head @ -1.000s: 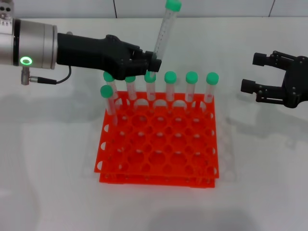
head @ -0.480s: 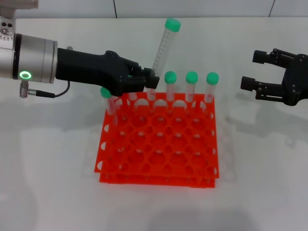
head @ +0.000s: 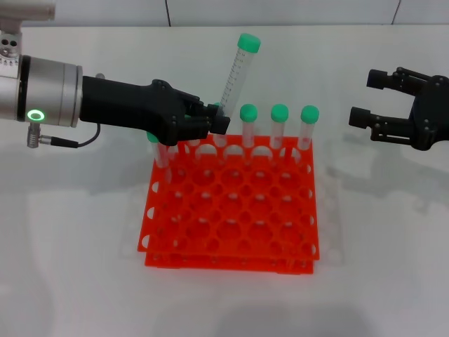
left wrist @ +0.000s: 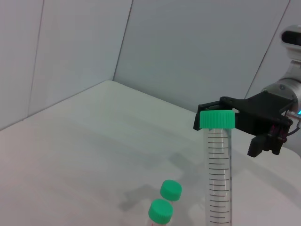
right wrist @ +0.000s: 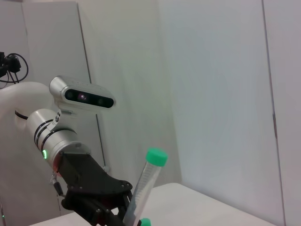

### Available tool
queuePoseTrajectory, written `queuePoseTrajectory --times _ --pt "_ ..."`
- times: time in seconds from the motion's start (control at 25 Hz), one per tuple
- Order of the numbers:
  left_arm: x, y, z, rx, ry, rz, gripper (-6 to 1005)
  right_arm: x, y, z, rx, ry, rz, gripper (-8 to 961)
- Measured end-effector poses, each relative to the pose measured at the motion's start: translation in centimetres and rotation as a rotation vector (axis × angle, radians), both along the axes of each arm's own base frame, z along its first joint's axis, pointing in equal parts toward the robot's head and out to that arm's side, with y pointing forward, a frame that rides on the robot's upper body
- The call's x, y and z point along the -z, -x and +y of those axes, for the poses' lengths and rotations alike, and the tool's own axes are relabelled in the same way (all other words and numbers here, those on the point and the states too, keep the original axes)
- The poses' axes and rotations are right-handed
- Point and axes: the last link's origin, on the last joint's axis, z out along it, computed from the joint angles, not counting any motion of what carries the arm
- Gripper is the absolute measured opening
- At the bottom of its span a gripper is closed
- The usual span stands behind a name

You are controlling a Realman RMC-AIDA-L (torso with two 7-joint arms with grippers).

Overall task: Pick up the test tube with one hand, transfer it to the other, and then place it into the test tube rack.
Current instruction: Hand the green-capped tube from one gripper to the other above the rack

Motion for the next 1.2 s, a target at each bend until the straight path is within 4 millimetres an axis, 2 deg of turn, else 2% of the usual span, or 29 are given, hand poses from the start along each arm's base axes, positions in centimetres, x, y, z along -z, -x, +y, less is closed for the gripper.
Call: queuePoseTrajectory --times 0.56,0.92,1.2 --pt "0.5 -0.3 -0.2 0.009 0.015 0.001 263 -1.1 1.5 0.4 -0.025 -0.029 0.107 825" --pt "0.6 -0.2 -0.3 0.006 0.018 -0.004 268 0.5 3.2 1.7 -0.033 0.041 0.134 825" --pt "0.7 -0.3 -0.4 0.005 0.02 -0.012 271 1.2 3.6 2.3 -0.026 0.053 0.121 824"
